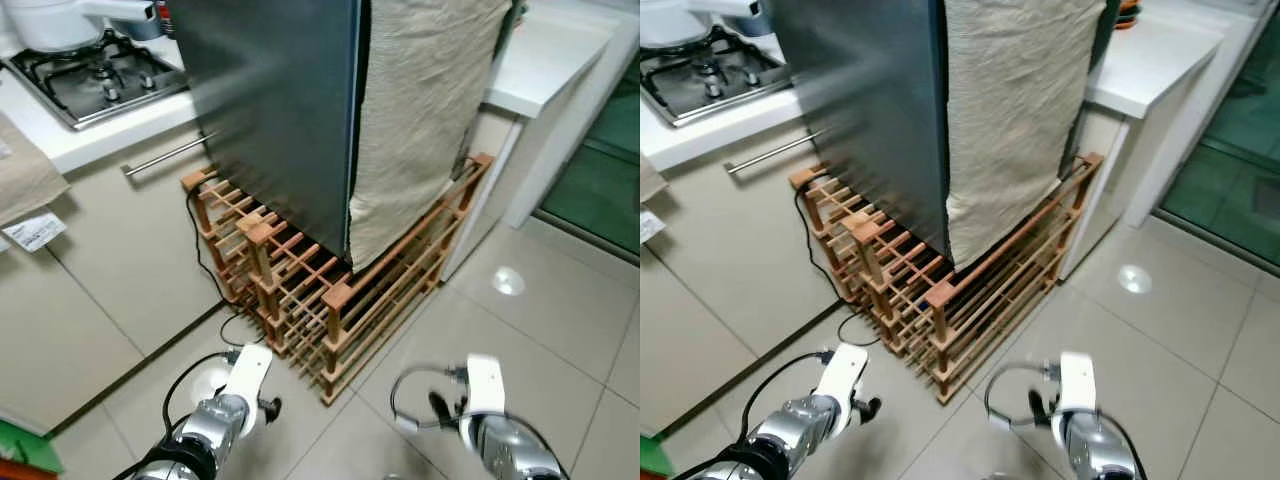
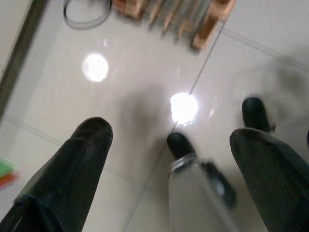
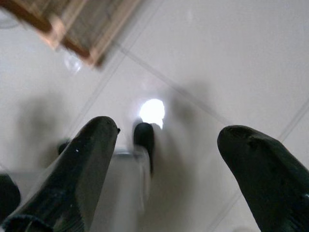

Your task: Restocking fridge

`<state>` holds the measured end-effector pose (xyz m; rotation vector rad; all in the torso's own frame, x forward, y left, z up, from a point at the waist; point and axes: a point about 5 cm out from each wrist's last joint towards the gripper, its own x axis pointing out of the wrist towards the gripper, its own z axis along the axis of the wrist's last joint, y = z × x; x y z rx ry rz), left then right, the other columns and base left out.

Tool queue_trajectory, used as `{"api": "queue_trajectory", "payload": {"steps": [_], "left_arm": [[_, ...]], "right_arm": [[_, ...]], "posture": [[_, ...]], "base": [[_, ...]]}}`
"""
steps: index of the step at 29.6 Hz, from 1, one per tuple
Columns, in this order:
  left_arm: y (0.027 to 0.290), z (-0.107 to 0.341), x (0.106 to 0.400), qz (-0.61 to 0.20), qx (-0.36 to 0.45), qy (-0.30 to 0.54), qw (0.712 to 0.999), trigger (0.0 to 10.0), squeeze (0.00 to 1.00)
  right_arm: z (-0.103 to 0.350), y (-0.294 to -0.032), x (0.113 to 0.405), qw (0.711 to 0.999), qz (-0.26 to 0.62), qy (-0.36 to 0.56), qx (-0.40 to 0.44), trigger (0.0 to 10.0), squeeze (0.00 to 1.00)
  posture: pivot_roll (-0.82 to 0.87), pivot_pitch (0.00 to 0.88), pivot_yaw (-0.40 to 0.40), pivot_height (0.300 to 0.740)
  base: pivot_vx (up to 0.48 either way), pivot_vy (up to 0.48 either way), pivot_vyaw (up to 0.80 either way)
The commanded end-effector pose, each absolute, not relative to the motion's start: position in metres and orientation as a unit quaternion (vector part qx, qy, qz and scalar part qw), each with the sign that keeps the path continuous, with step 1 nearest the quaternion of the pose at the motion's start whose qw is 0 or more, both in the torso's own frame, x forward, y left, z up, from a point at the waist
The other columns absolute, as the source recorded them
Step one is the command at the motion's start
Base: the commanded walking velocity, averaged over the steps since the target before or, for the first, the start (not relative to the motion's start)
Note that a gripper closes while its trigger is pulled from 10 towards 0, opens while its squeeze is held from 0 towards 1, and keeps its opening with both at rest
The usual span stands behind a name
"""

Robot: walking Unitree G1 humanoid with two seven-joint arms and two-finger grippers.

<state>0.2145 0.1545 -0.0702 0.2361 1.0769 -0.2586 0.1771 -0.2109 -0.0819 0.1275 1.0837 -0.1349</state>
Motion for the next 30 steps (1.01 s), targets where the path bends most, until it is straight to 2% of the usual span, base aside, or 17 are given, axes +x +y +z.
{"api": "queue_trajectory", "payload": {"steps": [1, 4, 9, 20, 24, 26, 30], "left_arm": [[0.156, -0.075, 0.207, -0.116, 0.107, 0.533, 0.831, 10.0, 0.0], [0.152, -0.076, 0.206, -0.107, 0.07, 0.54, 0.832, 10.0, 0.0], [0.145, -0.078, 0.202, -0.129, 0.085, 0.543, 0.825, 10.0, 0.0], [0.138, -0.075, 0.208, -0.144, 0.091, 0.523, 0.835, 10.0, 0.0], [0.137, -0.074, 0.21, -0.129, 0.063, 0.522, 0.841, 10.0, 0.0], [0.133, -0.072, 0.215, -0.094, 0.003, 0.522, 0.848, 10.0, 0.0], [0.134, -0.074, 0.212, -0.067, -0.039, 0.525, 0.848, 10.0, 0.0]], "right_arm": [[-0.085, -0.212, 0.172, 0.842, -0.073, 0.53, 0.062, 10.0, 0.06], [-0.087, -0.207, 0.173, 0.842, -0.045, 0.535, 0.053, 10.0, 0.06], [-0.089, -0.206, 0.168, 0.834, -0.041, 0.548, 0.046, 10.0, 0.06], [-0.087, -0.207, 0.173, 0.848, -0.032, 0.528, 0.037, 10.0, 0.06], [-0.087, -0.203, 0.174, 0.848, -0.019, 0.53, 0.028, 10.0, 0.06], [-0.087, -0.205, 0.174, 0.848, -0.019, 0.529, 0.027, 10.0, 0.05], [-0.087, -0.209, 0.173, 0.849, -0.016, 0.527, 0.023, 10.0, 0.06]], "posture": [[-0.17, 0.0, 0.028, 0.74], [-0.17, 0.0, 0.026, 0.74], [-0.16, 0.0, 0.023, 0.74], [-0.15, 0.0, 0.029, 0.74], [-0.15, 0.0, 0.026, 0.74], [-0.15, 0.0, 0.023, 0.74], [-0.15, 0.0, 0.019, 0.74]], "base": [[0.0, 0.0, 0.0], [0.0, 0.0, 0.0], [0.0, 0.0, 0.0], [0.0, 0.0, 0.0], [0.0, 0.0, 0.0], [0.0, 0.0, 0.0], [0.0, 0.0, 0.0]]}}
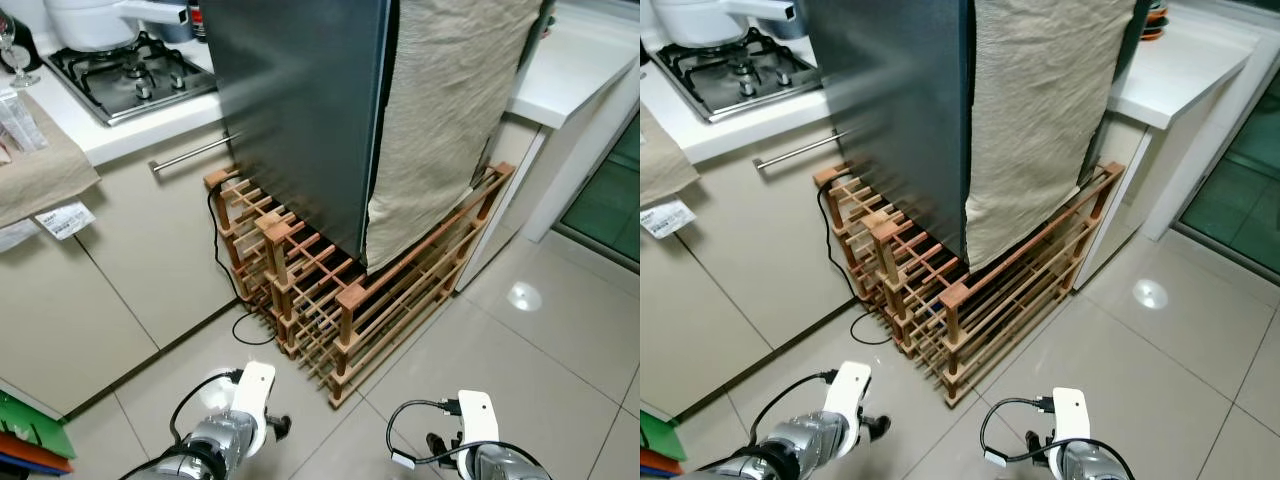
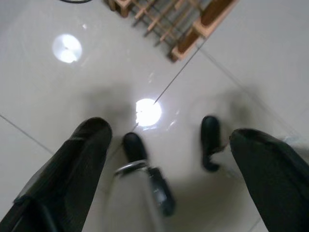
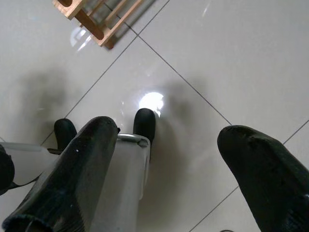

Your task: Restocking fridge

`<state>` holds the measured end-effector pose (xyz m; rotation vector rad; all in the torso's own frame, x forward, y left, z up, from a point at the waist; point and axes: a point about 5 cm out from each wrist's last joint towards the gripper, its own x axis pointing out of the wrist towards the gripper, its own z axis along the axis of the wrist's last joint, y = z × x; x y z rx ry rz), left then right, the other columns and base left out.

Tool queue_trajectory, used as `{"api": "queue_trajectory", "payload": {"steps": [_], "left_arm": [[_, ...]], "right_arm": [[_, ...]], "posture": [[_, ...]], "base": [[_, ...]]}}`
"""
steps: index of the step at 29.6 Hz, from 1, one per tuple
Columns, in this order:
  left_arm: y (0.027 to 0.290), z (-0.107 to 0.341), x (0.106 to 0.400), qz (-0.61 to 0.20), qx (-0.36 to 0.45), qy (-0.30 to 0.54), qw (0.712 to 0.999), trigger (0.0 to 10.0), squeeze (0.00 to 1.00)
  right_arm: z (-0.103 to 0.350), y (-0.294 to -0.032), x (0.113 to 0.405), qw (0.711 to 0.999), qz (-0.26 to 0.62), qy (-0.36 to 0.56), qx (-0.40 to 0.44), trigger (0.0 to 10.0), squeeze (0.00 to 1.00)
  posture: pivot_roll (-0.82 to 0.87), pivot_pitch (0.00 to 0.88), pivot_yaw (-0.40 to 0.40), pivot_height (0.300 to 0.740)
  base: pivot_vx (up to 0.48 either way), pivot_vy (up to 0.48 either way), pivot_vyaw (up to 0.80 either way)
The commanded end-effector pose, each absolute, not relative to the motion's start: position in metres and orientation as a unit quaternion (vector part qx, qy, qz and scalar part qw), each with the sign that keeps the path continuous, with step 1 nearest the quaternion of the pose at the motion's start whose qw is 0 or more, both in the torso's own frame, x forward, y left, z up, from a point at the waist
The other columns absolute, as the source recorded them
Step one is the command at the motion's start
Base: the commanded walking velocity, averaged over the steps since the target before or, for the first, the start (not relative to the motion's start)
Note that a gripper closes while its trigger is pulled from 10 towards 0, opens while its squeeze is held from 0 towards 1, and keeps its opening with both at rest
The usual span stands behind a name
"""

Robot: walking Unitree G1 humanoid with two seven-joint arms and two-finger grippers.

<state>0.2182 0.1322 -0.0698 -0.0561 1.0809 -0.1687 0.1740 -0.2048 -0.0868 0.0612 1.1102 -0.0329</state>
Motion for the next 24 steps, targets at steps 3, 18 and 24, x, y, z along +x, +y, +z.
{"api": "queue_trajectory", "payload": {"steps": [3, 18, 24], "left_arm": [[0.133, -0.074, 0.211, -0.069, -0.037, 0.525, 0.848, 10.0, 0.0], [0.123, -0.072, 0.215, -0.076, -0.048, 0.504, 0.859, 10.0, 0.0], [0.125, -0.071, 0.216, -0.071, -0.057, 0.498, 0.862, 10.0, 0.0]], "right_arm": [[-0.086, -0.21, 0.173, 0.849, -0.015, 0.527, 0.021, 10.0, 0.06], [-0.085, -0.211, 0.175, 0.85, -0.008, 0.526, 0.015, 10.0, 0.06], [-0.085, -0.211, 0.175, 0.85, -0.005, 0.527, 0.014, 10.0, 0.06]], "posture": [[-0.16, 0.0, 0.016, 0.74], [-0.15, 0.0, 0.01, 0.74], [-0.15, 0.0, 0.005, 0.74]], "base": [[0.0, 0.0, 0.0], [0.0, 0.0, 0.0], [0.0, 0.0, 0.0]]}}
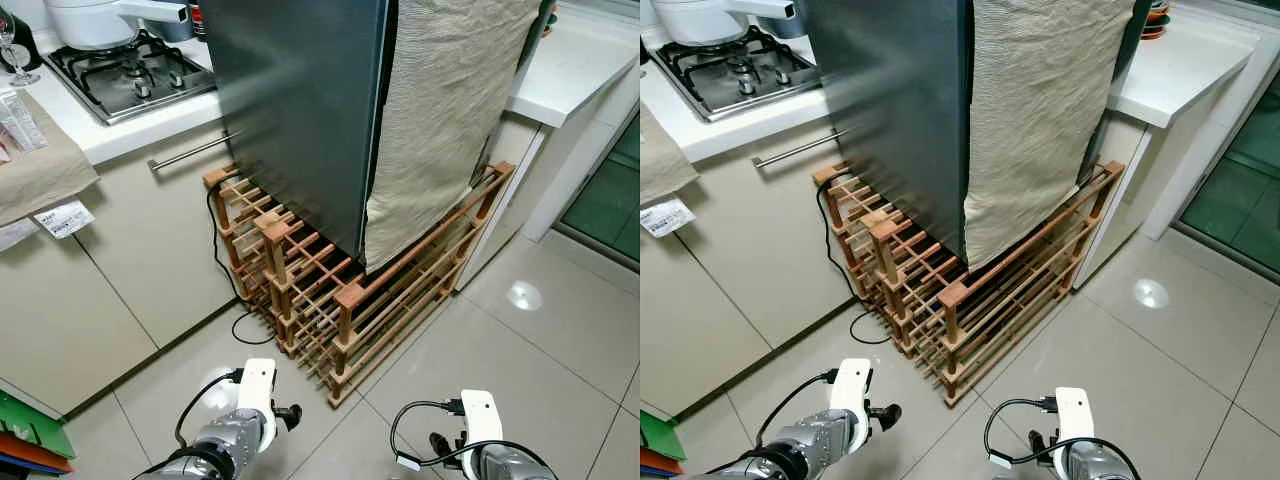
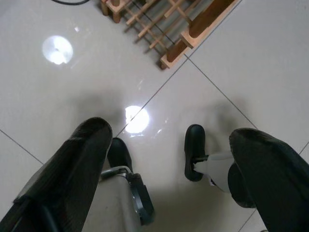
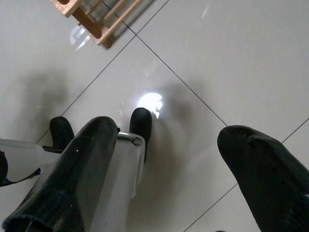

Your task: Restocking fridge

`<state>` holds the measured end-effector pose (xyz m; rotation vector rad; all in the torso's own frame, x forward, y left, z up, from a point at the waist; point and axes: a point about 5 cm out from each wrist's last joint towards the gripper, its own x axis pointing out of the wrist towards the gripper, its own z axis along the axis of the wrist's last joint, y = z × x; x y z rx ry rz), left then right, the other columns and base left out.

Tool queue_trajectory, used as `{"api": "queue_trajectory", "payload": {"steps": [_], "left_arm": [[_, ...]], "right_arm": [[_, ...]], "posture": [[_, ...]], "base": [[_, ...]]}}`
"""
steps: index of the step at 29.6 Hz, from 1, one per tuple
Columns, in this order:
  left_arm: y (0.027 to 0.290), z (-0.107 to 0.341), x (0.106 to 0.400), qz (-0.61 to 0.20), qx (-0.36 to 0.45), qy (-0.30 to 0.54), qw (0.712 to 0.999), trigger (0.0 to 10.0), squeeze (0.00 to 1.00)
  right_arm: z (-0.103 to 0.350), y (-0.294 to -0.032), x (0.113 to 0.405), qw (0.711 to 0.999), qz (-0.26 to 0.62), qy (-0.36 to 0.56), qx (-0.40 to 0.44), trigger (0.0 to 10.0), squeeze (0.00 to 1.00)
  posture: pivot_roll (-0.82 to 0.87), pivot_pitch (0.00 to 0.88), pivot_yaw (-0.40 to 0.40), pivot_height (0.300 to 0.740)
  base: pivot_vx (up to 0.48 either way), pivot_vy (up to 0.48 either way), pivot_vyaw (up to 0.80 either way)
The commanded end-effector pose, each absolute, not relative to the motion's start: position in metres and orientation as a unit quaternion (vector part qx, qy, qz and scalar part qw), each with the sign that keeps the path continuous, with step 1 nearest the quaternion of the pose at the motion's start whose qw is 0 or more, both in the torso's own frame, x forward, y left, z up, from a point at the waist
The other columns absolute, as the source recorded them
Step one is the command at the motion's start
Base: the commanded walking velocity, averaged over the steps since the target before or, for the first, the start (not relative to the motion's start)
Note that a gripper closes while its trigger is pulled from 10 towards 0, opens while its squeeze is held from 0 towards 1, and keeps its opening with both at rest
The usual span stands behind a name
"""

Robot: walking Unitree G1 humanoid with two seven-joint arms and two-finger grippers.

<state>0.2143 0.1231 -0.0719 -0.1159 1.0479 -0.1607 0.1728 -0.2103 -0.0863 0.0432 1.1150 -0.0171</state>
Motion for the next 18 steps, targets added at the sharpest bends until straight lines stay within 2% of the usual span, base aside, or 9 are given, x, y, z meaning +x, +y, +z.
{"api": "queue_trajectory", "payload": {"steps": [1, 18], "left_arm": [[0.1248, -0.0711, 0.216, -0.07, -0.06, 0.497, 0.863, 10.0, 0.0], [0.1217, -0.0679, 0.2211, -0.086, -0.041, 0.497, 0.862, 10.0, 0.0]], "right_arm": [[-0.0852, -0.211, 0.1749, 0.85, -0.004, 0.527, 0.013, 10.0, 0.06], [-0.0859, -0.2084, 0.1746, 0.848, -0.001, 0.529, 0.011, 10.0, 0.06]], "posture": [[-0.15, 0.0, 0.001, 0.74], [-0.15, 0.0, 0.011, 0.74]], "base": [[0.0, 0.0, 0.0], [0.0, 0.0, 0.0]]}}
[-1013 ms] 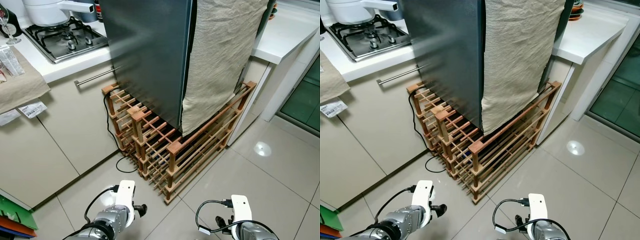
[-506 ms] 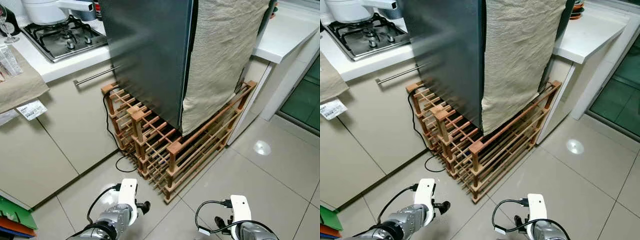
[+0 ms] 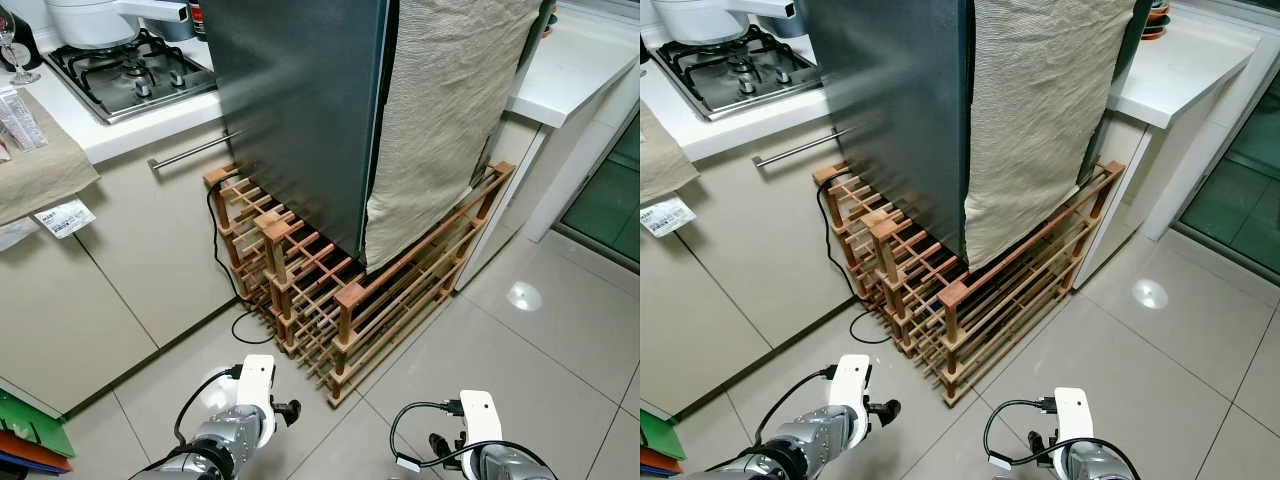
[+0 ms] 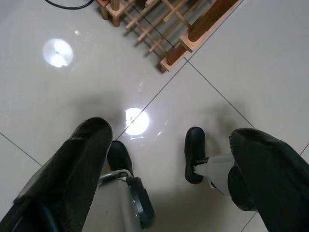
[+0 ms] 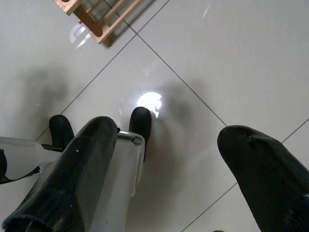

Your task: Restocking fridge

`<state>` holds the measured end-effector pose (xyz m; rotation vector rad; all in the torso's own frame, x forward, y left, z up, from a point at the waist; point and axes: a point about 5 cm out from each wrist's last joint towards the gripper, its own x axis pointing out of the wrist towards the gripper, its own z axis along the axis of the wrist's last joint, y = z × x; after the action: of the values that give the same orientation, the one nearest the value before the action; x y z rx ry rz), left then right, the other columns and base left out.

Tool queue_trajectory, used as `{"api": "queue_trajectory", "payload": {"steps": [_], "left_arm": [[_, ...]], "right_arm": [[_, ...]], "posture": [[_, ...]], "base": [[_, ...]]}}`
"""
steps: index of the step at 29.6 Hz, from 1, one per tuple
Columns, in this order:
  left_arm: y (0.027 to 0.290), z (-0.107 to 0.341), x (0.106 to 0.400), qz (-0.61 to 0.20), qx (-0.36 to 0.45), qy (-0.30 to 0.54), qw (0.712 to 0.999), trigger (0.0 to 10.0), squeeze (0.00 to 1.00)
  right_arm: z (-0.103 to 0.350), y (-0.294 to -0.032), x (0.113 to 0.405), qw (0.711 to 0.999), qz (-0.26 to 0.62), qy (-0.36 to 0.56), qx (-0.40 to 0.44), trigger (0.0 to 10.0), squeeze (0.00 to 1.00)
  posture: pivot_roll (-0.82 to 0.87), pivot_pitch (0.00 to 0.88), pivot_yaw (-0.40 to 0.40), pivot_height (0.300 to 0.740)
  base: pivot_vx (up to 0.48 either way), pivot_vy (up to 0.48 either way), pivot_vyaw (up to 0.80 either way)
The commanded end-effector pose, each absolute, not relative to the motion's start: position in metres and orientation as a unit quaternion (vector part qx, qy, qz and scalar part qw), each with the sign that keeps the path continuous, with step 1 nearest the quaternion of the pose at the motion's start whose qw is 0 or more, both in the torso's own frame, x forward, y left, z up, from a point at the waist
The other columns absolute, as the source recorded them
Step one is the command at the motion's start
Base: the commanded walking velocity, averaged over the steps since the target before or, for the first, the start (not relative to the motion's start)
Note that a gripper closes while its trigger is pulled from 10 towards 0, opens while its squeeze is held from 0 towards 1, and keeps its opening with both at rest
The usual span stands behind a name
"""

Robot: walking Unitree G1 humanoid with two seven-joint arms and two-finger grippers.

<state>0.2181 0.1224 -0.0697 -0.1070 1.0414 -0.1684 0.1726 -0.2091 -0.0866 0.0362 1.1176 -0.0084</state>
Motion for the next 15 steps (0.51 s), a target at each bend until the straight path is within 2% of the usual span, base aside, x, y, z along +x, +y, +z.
{"api": "queue_trajectory", "payload": {"steps": [1, 7, 15], "left_arm": [[0.122, -0.068, 0.221, -0.087, -0.04, 0.497, 0.862, 10.0, 0.0], [0.119, -0.067, 0.223, -0.089, -0.037, 0.496, 0.863, 10.0, 0.0], [0.099, -0.064, 0.226, -0.098, -0.036, 0.494, 0.863, 10.0, 0.0]], "right_arm": [[-0.086, -0.208, 0.175, 0.848, -0.001, 0.529, 0.01, 10.0, 0.06], [-0.086, -0.208, 0.175, 0.848, -0.001, 0.529, 0.009, 10.0, 0.06], [-0.086, -0.207, 0.174, 0.848, 0.003, 0.531, 0.006, 10.0, 0.06]], "posture": [[-0.15, 0.0, 0.011, 0.74], [-0.15, 0.0, 0.01, 0.74], [-0.15, 0.0, 0.005, 0.74]], "base": [[0.0, 0.0, 0.0], [0.0, 0.0, 0.0], [0.0, 0.0, 0.0]]}}
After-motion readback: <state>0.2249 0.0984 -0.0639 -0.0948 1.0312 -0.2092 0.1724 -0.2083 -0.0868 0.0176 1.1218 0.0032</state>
